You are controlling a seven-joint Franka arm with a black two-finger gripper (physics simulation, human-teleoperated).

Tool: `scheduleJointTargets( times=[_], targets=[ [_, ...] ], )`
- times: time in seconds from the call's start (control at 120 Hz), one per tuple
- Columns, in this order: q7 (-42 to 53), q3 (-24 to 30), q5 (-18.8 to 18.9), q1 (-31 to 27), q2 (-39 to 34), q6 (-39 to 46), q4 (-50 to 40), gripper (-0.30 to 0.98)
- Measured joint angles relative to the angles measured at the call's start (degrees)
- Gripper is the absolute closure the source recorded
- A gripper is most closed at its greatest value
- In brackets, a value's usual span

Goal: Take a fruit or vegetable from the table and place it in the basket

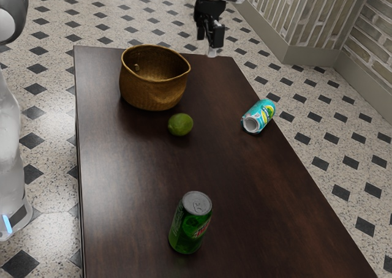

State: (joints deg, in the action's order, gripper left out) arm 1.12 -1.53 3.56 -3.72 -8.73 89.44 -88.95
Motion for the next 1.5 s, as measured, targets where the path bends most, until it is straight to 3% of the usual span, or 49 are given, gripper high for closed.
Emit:
scheduleJointTargets(
  times=[0.117,0.267,0.45,0.6,0.825,1.5],
  targets=[
    [4.68,4.13,-0.33,-4.43,1.17,-3.21,1.28,0.02],
    [9.19,2.86,-1.61,-5.3,3.06,-5.11,0.88,0.02],
    [13.12,-1.4,-3.94,-1.27,0.25,1.3,-12.51,0.02],
    [11.85,-1.57,-5.5,0.05,-0.83,5.8,-21.81,0.02],
    [9.92,-1.69,-6.65,-0.3,-0.53,13.21,-27.93,0.03],
    [5.94,-2.16,-7.61,-2.08,-0.1,22.89,-33.4,0.03]
  ],
)
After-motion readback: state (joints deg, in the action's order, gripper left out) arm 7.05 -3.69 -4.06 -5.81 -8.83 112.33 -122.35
